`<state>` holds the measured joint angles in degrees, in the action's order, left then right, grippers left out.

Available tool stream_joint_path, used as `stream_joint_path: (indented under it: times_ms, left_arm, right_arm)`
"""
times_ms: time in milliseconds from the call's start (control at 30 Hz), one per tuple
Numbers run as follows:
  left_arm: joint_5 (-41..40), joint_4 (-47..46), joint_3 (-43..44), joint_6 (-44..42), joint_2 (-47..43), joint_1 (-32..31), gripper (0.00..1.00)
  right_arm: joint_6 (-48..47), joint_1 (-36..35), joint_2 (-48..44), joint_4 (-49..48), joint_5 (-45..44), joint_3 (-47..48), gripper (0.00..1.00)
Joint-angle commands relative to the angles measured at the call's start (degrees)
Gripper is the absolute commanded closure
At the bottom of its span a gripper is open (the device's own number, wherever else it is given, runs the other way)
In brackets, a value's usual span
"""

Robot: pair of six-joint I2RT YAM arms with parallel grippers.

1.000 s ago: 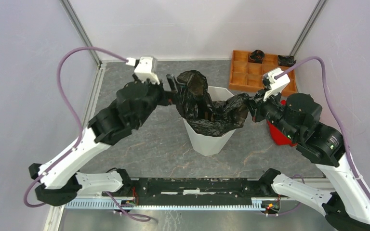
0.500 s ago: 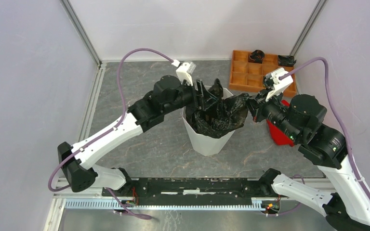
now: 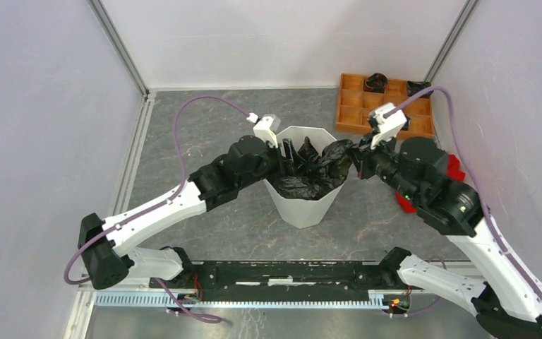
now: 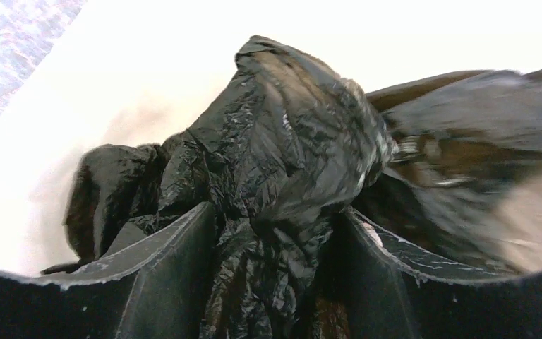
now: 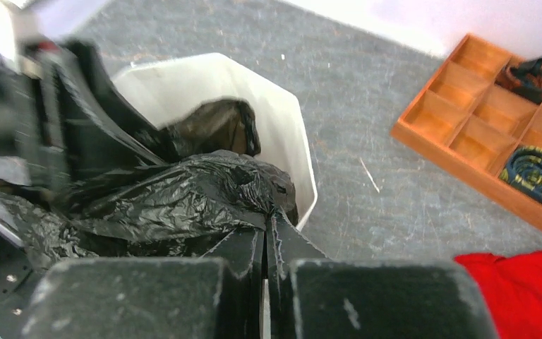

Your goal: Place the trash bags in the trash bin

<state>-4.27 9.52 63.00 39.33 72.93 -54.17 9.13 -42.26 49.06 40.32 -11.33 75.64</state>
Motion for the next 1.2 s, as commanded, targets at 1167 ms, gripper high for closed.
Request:
stream_joint_path:
  times_ms: [1167]
  left_arm:
    - [10.01, 23.55, 9.90, -1.54, -14.98, 0.65, 0.16]
  right_arm:
    - [2.37, 0.03, -2.41, -6.01, 6.96, 4.61, 0.99]
